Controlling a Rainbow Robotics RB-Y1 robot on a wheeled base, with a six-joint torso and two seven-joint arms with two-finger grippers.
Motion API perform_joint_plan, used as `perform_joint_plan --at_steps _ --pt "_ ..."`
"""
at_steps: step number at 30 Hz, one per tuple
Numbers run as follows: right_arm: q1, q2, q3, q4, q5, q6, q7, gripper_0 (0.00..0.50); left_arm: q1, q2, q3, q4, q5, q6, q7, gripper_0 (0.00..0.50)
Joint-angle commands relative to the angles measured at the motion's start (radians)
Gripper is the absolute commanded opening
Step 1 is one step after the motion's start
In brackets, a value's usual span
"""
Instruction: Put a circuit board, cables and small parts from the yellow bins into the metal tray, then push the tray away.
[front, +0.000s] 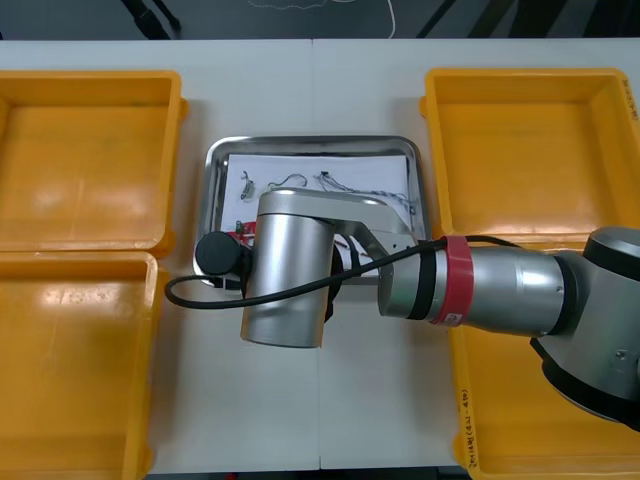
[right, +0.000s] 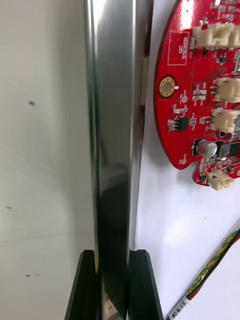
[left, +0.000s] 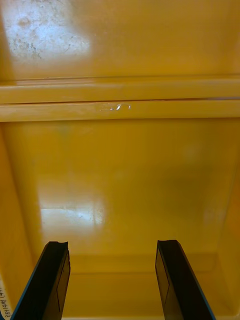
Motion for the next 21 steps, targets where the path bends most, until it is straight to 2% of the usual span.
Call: perform_joint_plan --at_steps 1,11,21 --pt "-0.064 0.024 -0.056 0.061 -0.008 -0.022 0.050 0.000 0.024 -0.007 -0.009 -0.023 -0.003 0.006 -0.091 0.500" --pt "-0.113 0.034 -0.087 0.130 -0.012 -0.076 0.090 0.000 0.024 -0.007 -0.009 -0.023 -0.003 0.006 -0.091 0.500" --pt "-0.142 0.034 -0.092 0.202 -0.018 -0.194 0.134 0.000 0.024 -0.007 -0.009 -0.023 -0.003 0.006 -0.091 0.500"
